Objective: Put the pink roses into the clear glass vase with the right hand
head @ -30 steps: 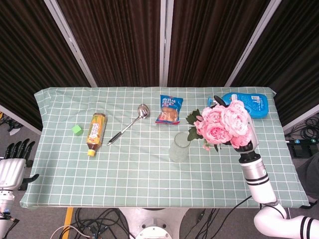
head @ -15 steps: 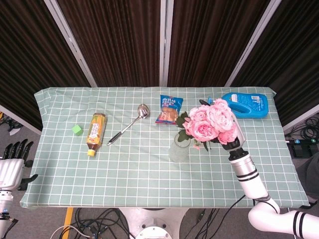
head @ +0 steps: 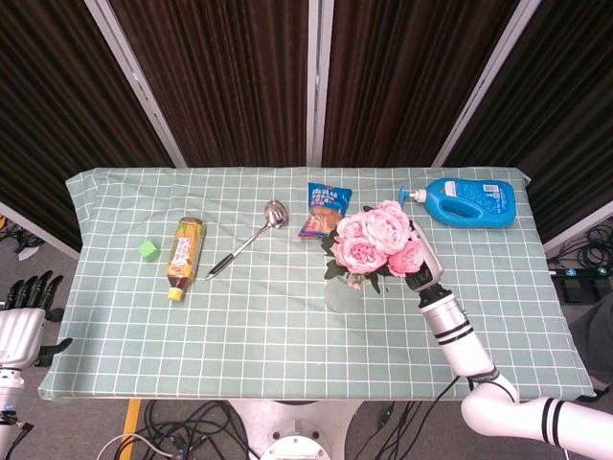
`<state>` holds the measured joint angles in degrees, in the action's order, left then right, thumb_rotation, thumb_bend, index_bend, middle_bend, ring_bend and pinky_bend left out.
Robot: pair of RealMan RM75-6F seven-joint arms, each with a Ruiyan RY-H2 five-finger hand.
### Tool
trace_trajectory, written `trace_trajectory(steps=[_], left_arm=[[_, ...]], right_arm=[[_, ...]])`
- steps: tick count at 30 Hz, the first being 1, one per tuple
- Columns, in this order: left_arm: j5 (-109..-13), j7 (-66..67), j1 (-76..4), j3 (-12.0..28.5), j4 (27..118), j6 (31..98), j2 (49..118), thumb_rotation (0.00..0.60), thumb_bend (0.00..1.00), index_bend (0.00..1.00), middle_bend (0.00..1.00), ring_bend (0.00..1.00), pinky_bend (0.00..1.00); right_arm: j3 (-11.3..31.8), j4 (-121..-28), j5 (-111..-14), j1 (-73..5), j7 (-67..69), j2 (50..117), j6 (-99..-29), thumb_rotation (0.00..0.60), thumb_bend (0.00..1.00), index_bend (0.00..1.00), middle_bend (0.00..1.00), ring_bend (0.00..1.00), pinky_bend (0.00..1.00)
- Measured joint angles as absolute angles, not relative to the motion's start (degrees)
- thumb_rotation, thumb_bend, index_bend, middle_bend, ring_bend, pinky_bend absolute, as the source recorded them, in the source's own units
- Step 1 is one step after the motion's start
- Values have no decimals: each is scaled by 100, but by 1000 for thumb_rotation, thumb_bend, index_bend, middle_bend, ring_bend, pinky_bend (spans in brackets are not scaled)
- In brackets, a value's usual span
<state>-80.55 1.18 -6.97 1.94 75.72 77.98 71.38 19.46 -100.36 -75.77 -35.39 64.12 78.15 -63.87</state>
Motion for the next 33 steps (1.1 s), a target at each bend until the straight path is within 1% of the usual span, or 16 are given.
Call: trace_trajectory(steps=[5,14,17,21,24,26,28,29,30,31,33], left_arm=[[-8032,34,-681,191,7491,7768,7149,600,0,49,0,0,17],[-8086,9,-655,169,7536,7809,7113,600,0,49,0,0,17],[-8088,8,-657,172,7542,7804,7109,600,0,49,0,0,17],[-8078,17,-661,176,7542,7785,7109,600,0,49,0,0,17],[-8075,30,-668,182,7548,7779,7107,600,0,49,0,0,17],[-8079,33,-666,184,7564,7789,7103,600,0,48,0,0,17],[-8099,26,-662,181,7586,7809,7094,600,0,49,0,0,17],[-8117,25,-660,179,7598,7825,7087,600,0,49,0,0,17],[-8123,30,-659,178,7602,7832,7084,600,0,49,0,0,17],[-8123,34,-658,179,7604,7836,7083,600,0,49,0,0,17],[-8113,29,-654,182,7605,7832,7085,600,0,49,0,0,16]], right_arm=[[1845,-9782,-7712,-3553,6415,8013,-6359,600,170,512,469,261,62],[1798,-9462,-7736,-3627,6449,8156,-6105,600,146,474,452,229,61],[1729,-9353,-7774,-3617,6497,8203,-6055,600,123,441,438,203,57],[1642,-9177,-7845,-3600,6624,8268,-5988,600,91,363,405,153,34],[1594,-9112,-7982,-3600,6741,8271,-5964,600,33,263,348,96,5],[1568,-9097,-8096,-3602,6819,8252,-5970,600,5,160,278,40,0],[1535,-9090,-8257,-3605,6919,8207,-5995,600,0,43,178,2,0],[1518,-9085,-8329,-3605,6947,8182,-6015,600,0,20,146,0,0],[1499,-9079,-8397,-3604,6959,8156,-6044,600,0,1,90,0,0],[1476,-9069,-8465,-3600,6948,8127,-6096,600,0,0,48,0,0],[1446,-9062,-8518,-3581,6868,8084,-6189,600,0,0,5,0,0]])
